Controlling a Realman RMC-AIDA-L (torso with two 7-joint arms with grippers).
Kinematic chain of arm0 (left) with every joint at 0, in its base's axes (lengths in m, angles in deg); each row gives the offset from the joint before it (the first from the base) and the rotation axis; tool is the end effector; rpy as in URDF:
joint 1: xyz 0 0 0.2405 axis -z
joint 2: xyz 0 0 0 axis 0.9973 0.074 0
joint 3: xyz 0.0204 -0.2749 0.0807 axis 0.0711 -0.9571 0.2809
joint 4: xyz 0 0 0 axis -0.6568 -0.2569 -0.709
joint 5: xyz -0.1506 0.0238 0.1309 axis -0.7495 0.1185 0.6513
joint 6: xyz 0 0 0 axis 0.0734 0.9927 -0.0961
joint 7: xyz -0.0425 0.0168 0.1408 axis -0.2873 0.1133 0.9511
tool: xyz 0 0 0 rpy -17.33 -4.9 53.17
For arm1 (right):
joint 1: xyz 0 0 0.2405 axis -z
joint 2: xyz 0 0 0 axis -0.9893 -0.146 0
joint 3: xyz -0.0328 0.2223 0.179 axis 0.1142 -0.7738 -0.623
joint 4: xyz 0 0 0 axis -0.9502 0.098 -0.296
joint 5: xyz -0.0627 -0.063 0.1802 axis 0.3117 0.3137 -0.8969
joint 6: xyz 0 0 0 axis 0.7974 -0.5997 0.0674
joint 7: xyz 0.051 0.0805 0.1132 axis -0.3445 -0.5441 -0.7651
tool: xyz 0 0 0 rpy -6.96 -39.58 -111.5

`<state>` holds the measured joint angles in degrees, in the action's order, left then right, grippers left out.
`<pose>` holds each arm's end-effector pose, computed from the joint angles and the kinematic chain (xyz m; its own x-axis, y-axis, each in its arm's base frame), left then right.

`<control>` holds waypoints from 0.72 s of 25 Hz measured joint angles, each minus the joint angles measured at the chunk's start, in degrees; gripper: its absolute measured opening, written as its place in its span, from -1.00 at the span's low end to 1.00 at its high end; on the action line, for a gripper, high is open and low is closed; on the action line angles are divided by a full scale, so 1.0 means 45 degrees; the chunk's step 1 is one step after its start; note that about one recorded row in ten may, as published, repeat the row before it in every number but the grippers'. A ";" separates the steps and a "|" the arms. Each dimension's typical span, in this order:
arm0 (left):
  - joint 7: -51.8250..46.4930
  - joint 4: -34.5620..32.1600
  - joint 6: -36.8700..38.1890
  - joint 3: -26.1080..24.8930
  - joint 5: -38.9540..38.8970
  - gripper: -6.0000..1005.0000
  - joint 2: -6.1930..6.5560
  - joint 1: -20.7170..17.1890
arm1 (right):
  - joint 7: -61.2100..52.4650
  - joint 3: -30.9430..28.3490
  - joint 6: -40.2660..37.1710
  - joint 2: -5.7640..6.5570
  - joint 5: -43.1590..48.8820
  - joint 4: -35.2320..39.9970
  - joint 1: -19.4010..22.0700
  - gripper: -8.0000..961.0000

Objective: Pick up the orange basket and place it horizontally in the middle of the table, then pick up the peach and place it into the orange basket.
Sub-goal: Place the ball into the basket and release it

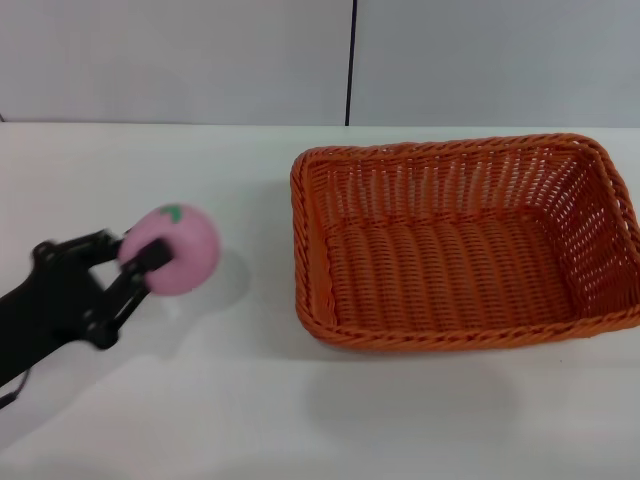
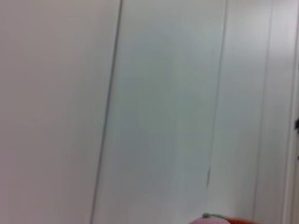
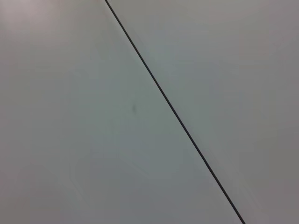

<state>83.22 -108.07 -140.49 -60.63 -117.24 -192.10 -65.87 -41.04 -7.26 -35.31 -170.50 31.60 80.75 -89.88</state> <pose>-0.3396 0.2300 -0.0068 0.6264 0.0426 0.7784 0.4991 -0.7890 -0.3584 0.3898 0.2095 0.0750 0.2277 0.3223 -0.9188 -0.9226 -0.2305 -0.3095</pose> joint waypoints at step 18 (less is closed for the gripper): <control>0.1637 0.5170 0.3601 0.0357 0.0431 -0.76 -0.0052 0.2165 | 0.0003 -0.0009 0.0015 0.0006 0.0005 -0.0216 0.0160 0.34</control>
<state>90.59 -84.81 -124.29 -59.02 -115.30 -192.34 -56.13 -41.02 -7.30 -35.24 -170.47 31.63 79.78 -89.16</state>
